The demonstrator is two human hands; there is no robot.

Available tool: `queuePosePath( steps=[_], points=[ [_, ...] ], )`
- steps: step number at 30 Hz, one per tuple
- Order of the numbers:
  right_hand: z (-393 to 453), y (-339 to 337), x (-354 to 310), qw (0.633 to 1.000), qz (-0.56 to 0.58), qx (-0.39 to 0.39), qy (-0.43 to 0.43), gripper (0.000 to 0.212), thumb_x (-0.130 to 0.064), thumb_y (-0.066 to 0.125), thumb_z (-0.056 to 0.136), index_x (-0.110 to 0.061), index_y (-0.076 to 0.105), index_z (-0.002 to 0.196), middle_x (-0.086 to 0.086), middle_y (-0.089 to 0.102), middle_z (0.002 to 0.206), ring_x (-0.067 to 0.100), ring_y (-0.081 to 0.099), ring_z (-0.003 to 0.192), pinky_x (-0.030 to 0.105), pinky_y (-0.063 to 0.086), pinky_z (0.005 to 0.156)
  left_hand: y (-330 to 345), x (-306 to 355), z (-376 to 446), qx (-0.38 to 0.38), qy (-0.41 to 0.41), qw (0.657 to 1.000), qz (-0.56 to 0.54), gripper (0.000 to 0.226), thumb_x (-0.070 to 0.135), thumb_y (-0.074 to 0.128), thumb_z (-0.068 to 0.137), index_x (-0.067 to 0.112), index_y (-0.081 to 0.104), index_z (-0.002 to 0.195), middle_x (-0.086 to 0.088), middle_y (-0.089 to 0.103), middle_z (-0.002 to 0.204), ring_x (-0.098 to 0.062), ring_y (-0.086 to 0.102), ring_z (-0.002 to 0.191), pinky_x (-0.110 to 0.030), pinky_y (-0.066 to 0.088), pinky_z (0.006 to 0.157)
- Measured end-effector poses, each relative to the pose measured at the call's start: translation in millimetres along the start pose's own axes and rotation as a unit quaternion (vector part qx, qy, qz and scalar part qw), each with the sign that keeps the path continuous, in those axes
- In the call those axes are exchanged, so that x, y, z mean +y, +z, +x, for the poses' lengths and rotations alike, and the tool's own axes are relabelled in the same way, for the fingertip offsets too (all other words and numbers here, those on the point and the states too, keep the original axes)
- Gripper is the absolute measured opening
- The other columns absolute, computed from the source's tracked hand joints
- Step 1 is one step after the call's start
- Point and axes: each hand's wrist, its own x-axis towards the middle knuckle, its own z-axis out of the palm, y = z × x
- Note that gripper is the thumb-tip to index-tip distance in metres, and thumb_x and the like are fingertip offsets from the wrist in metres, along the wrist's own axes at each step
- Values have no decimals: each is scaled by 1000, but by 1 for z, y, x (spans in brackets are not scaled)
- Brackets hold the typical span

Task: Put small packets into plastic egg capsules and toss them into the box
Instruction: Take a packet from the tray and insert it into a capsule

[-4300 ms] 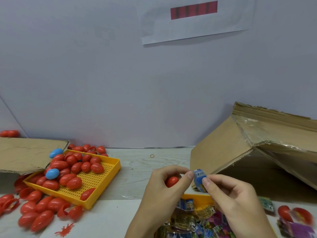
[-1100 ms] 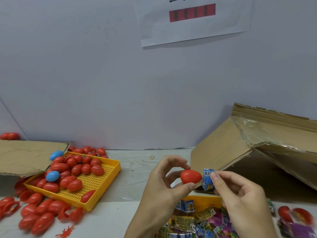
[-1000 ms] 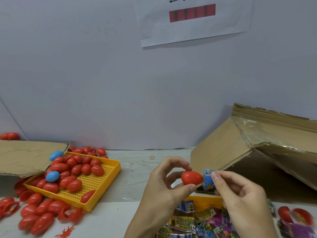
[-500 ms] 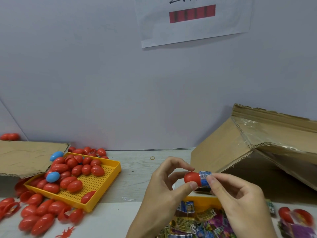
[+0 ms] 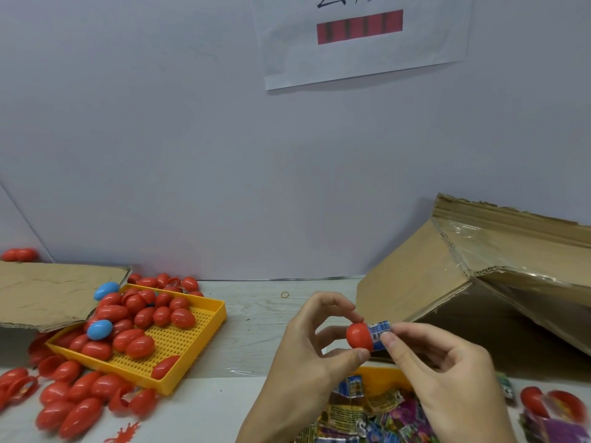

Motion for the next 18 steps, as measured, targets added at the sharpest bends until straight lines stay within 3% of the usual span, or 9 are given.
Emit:
queuePosePath(
  steps=[6,8,10,13,18],
  points=[
    [-1,0,-4,1000,7,-26,-2,9,-17,77,73,-25,74,73,-9,74,73,1,68,74,22,49,67,0,1,0,-2,7,1000,-1,32,13,80,79,32,62,96,7,66,103,-17,68,96,-34,59,83],
    [-2,0,-6,999,14,-29,1,5,-29,77,66,-26,74,70,-7,74,72,2,68,72,24,49,68,0,1,0,-1,9,1000,2,32,10,80,80,32,62,96,7,66,103,-17,68,97,-32,59,81],
    [-2,0,-6,1000,11,-25,0,15,-39,73,58,-29,75,69,-7,73,71,2,68,71,26,50,68,0,0,0,-6,11,1000,3,34,8,80,79,31,61,95,7,66,102,-17,68,98,-29,58,76],
    [-2,0,-5,1000,-3,-18,0,17,-46,70,57,-40,73,73,-9,73,71,2,66,73,33,53,72,0,-1,0,-13,10,1000,4,37,6,81,77,31,60,95,6,66,103,-16,67,101,-25,56,72],
    [0,-1,-5,1000,-6,-19,-3,18,-50,68,57,-43,73,73,-12,72,72,2,65,73,38,50,82,1,-2,1,-18,15,1000,-10,37,0,80,76,28,61,92,3,66,99,-18,66,100,-23,55,70]
  ],
)
